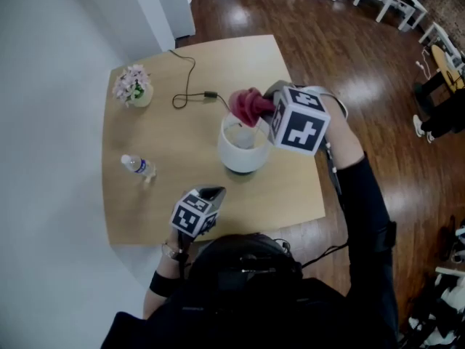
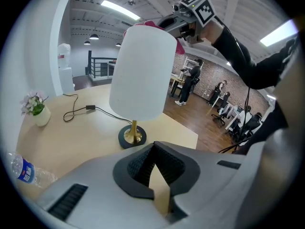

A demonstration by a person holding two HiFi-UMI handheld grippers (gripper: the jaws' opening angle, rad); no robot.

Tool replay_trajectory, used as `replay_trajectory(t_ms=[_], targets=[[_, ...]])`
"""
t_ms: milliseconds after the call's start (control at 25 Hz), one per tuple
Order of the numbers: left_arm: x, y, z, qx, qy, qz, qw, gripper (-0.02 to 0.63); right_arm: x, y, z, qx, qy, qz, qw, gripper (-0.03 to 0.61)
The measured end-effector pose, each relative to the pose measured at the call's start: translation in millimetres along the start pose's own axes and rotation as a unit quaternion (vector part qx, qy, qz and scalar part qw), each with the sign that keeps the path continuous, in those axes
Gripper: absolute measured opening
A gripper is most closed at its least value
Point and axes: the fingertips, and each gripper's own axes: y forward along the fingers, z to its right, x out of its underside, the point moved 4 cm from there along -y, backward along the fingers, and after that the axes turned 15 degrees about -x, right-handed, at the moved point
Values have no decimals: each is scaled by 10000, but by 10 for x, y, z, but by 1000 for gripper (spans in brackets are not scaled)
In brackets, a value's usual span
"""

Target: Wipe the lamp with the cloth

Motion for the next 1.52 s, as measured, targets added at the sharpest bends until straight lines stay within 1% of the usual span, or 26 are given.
replay_trajectory(t_ms=[160, 280, 520, 680, 840, 1120, 1280, 1440, 1520], targets=[[-7, 47, 35, 139, 138, -14, 9998, -5, 158, -25, -79, 54, 251, -68, 9996, 104], [-14, 77, 96, 250, 242, -17, 9994, -5, 235, -66, -206, 20, 319, -45, 9995, 104], [-22, 81, 196, 430, 425, -10, 9982, -5, 250, -126, -504, -88, 407, 35, 9991, 104], [-25, 67, 214, 517, 490, 25, 9975, -5, 138, -155, -659, -106, 286, 21, 9995, 104], [9, 46, 169, 545, 532, 21, 9971, -5, 12, -138, -786, -150, 271, 70, 9995, 104], [78, -30, 18, 542, 476, 64, 9974, -5, -434, -14, -959, -258, 0, 223, 9994, 104], [157, -81, -102, 454, 410, 81, 9981, -5, -644, 80, -873, -124, -142, 117, 9998, 104], [238, -139, -223, 372, 295, 68, 9989, -5, -836, 115, -642, 109, -184, 26, 9998, 104], [270, -157, -289, 335, 243, 66, 9991, -5, -858, 165, -483, 227, -117, -80, 9996, 104]])
